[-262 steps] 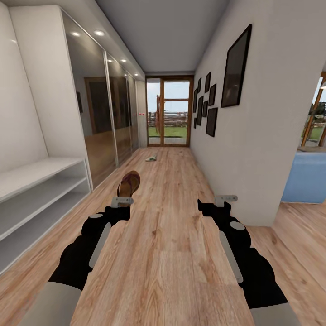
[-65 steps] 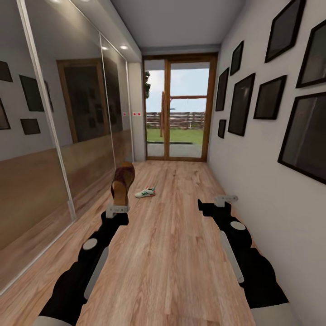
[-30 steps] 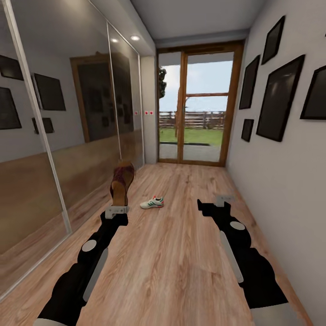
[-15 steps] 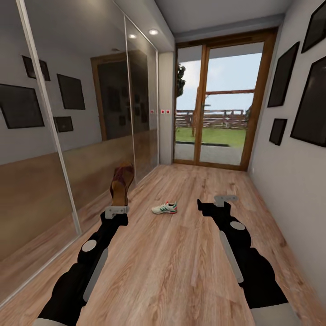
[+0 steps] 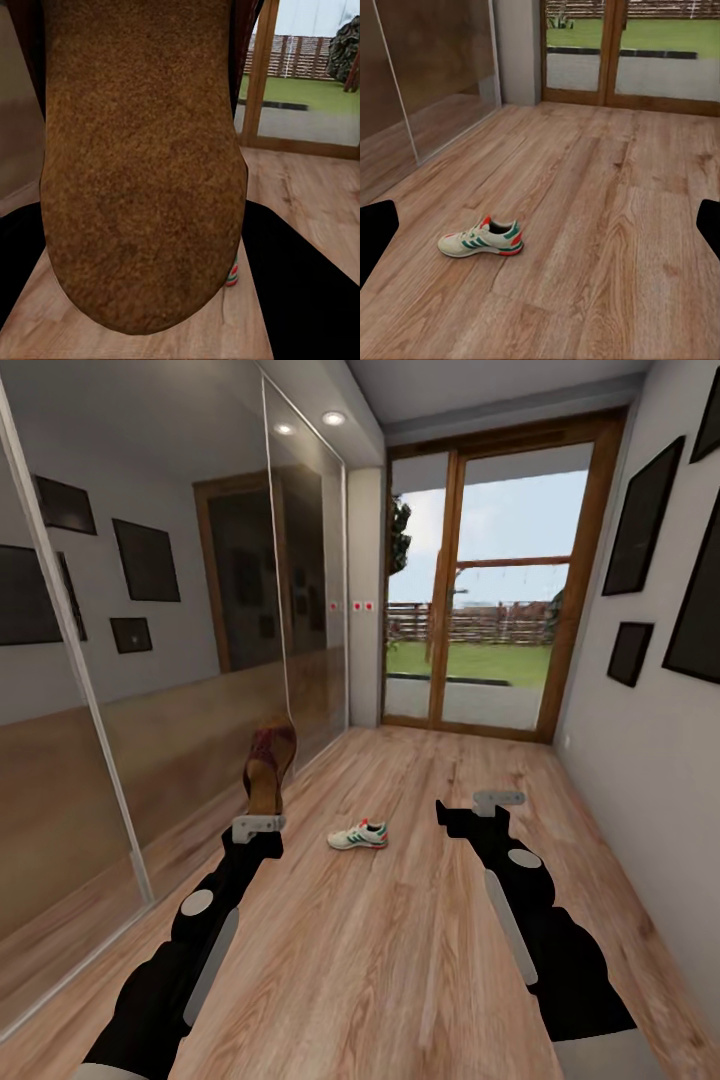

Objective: Pick up the two gym shoes and the two sandals from the corridor floor and place them onto the hallstand (shoe rack) in the corridor, making sure they are on the rack and not on the floor. Arrange them so the two gym shoes are next to each other and the two sandals are next to each other.

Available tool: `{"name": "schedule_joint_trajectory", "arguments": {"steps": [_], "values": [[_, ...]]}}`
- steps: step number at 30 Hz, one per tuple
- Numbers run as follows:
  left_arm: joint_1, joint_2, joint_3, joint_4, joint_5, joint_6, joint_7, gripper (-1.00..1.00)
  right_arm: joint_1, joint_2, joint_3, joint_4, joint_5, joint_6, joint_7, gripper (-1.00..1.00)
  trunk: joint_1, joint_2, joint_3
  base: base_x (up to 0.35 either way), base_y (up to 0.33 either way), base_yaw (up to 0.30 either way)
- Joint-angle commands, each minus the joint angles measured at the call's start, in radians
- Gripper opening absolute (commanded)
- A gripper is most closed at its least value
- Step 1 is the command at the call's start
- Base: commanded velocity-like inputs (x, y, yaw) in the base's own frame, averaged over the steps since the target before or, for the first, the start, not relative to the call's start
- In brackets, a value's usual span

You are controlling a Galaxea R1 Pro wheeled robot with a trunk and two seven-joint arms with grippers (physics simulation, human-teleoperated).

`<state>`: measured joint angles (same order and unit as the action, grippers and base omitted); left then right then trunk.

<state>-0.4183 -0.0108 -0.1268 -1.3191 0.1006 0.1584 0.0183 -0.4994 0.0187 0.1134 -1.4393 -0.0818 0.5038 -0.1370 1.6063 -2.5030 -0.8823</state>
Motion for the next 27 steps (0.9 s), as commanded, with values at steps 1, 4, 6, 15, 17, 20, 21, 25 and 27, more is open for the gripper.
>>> {"name": "schedule_joint_trajectory", "arguments": {"steps": [1,4,6,15,17,20,21,25,27], "values": [[-0.001,0.0,-0.001,-0.002,0.009,0.006,0.003,-1.0,-0.001,0.0,0.002,-0.001,-0.009,0.004,-0.009,1.0,0.0,0.0,-0.001,0.347,-0.122,0.0],[-0.001,0.0,-0.001,-0.002,0.009,0.006,0.003,-1.0,-0.001,0.0,0.002,-0.001,-0.009,0.004,-0.009,1.0,0.0,0.0,-0.001,0.347,-0.123,0.0],[-0.001,0.0,0.0,-0.002,0.009,0.006,0.003,-1.0,-0.001,0.0,0.002,-0.001,-0.009,0.004,-0.009,1.0,0.0,0.0,-0.001,0.347,-0.124,0.0],[-0.001,0.0,-0.001,-0.002,0.009,0.006,0.003,-1.0,-0.001,0.0,0.002,-0.001,-0.009,0.004,-0.009,1.0,0.0,0.0,-0.001,0.347,-0.124,0.0],[-0.001,0.0,-0.001,-0.002,0.009,0.006,0.003,-1.0,-0.001,0.0,0.002,-0.001,-0.009,0.004,-0.009,1.0,0.0,0.0,-0.001,0.347,-0.124,0.0],[-0.001,0.0,-0.001,-0.002,0.01,0.006,0.003,-1.0,-0.001,0.0,0.002,-0.001,-0.008,0.004,-0.009,1.0,0.0,0.0,-0.001,0.347,-0.124,0.0],[-0.001,0.0,-0.001,-0.002,0.01,0.006,0.003,-1.0,-0.001,0.0,0.002,-0.001,-0.008,0.004,-0.009,1.0,0.0,0.0,-0.001,0.347,-0.124,0.0],[-0.001,0.0,-0.002,-0.002,0.009,0.006,0.003,-1.0,-0.001,0.0,0.002,-0.001,-0.009,0.004,-0.009,1.0,0.0,0.0,-0.001,0.345,-0.134,0.0],[-0.001,0.0,-0.002,-0.002,0.01,0.006,0.003,-1.0,-0.001,0.0,0.002,-0.001,-0.009,0.004,-0.009,1.0,0.0,0.0,-0.001,0.322,-0.168,0.0]]}}
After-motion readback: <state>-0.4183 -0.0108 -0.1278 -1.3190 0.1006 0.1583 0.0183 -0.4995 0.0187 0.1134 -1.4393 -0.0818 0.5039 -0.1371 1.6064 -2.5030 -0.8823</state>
